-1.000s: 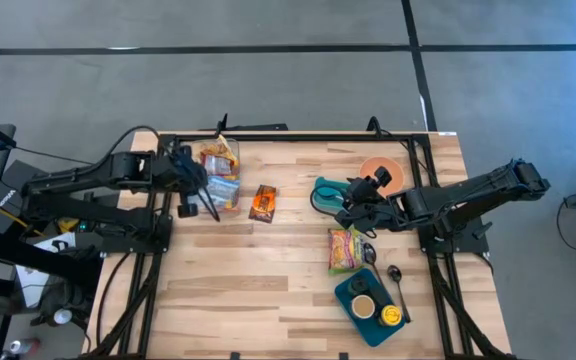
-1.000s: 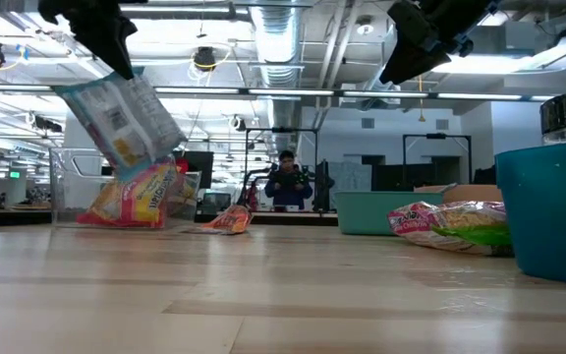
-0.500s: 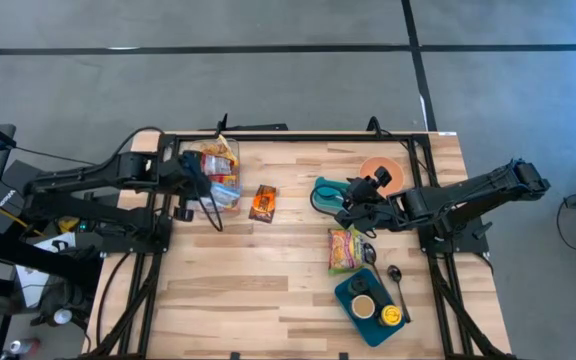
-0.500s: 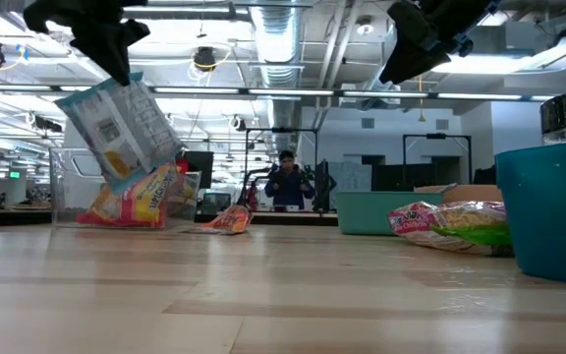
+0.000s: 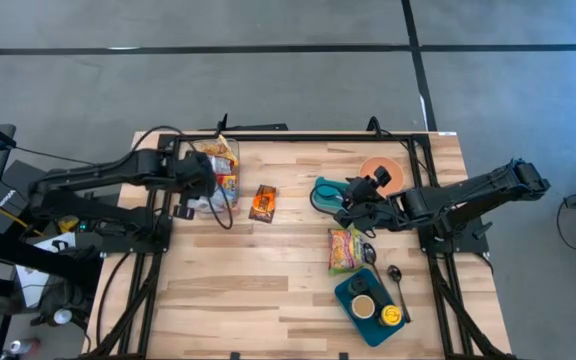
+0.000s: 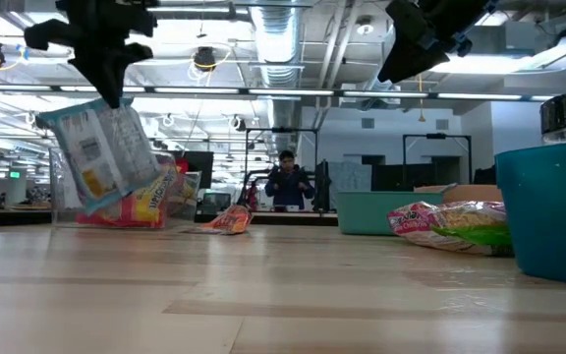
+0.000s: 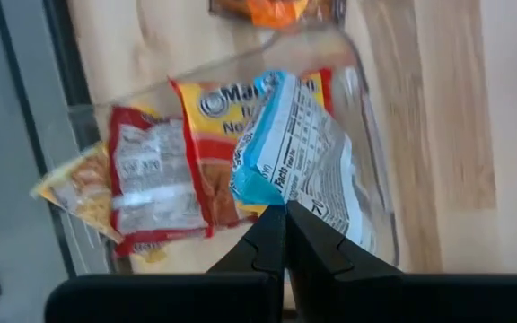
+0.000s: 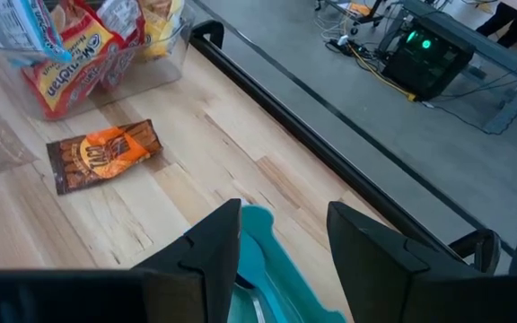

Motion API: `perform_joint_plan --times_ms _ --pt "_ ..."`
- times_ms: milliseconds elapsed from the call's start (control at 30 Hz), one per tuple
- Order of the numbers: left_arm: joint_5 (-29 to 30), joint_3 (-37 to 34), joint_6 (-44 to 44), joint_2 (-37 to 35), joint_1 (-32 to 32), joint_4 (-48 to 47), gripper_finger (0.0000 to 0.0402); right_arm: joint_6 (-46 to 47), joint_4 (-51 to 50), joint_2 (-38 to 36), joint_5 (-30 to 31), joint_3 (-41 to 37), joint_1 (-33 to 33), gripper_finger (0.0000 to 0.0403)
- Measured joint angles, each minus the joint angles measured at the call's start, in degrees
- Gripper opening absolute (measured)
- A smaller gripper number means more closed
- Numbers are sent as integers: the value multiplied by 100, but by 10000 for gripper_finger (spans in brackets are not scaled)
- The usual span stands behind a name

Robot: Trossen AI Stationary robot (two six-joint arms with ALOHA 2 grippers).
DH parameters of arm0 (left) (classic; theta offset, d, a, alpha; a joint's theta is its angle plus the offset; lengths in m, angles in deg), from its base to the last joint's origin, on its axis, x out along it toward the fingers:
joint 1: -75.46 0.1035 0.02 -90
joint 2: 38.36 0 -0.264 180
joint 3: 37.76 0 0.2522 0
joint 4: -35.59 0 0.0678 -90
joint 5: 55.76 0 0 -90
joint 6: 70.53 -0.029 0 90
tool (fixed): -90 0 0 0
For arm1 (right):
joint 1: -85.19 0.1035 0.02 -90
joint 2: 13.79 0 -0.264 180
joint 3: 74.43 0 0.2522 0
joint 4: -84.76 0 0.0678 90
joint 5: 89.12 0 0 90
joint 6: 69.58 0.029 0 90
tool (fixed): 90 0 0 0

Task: Pick & Place Food Item
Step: Put the blue noodle pack into the transparent bin

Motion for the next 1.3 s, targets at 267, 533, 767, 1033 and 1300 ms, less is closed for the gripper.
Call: perform_joint_plan --times_ms 267,533,767,1033,1300 --pt "12 -1 -343 444 154 89 0 -2 -1 -2 1 0 0 161" --pt "32 -1 -382 789 162 379 0 -1 -16 -2 1 0 0 161" --pt "40 -1 -514 1052 162 467 1 -1 -16 -2 1 0 4 161" --pt "40 -1 -533 1305 162 923 3 -3 -16 -2 1 0 0 161" --pt "110 -1 -533 1309 200 1347 8 -14 -18 -2 1 0 2 161"
